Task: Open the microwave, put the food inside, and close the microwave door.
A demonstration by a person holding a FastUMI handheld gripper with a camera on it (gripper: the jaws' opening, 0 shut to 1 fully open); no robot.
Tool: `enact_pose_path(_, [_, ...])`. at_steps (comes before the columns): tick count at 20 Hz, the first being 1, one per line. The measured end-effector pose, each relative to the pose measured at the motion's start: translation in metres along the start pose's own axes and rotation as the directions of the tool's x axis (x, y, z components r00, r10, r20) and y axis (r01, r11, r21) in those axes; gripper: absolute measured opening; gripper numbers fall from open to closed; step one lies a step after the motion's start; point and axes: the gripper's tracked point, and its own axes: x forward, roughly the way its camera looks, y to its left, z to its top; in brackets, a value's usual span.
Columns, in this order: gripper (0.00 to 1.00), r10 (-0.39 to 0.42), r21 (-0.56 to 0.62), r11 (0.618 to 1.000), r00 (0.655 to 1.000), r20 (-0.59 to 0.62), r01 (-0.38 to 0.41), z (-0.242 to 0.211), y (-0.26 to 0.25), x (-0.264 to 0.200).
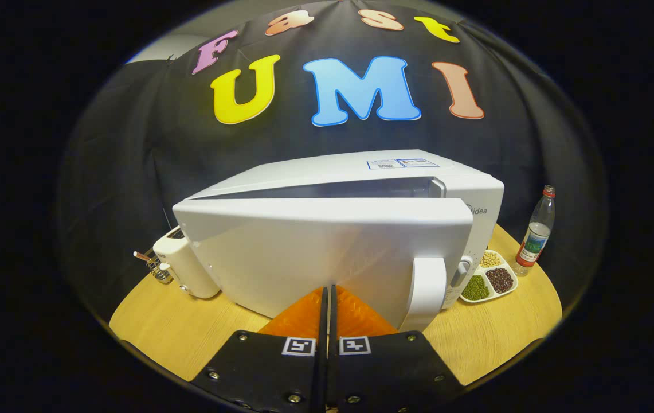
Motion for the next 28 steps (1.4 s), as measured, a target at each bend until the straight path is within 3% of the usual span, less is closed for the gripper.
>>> enact_pose_path(6, [0.01, -0.067, 0.02, 0.998, 0.998, 0.008, 0.067, 0.016, -0.011, 0.027])
enact_pose_path(11, [0.01, -0.092, -0.034, 0.995, 0.996, 0.01, 0.092, 0.008, -0.006, 0.03])
enact_pose_path(15, [0.02, -0.095, 0.003, 0.995, 0.995, -0.017, 0.095, 0.008, -0.004, 0.03])
enact_pose_path(28, [0.02, -0.064, -0.086, 0.993, 0.971, 0.229, 0.085, 0.063, 0.024, -0.119])
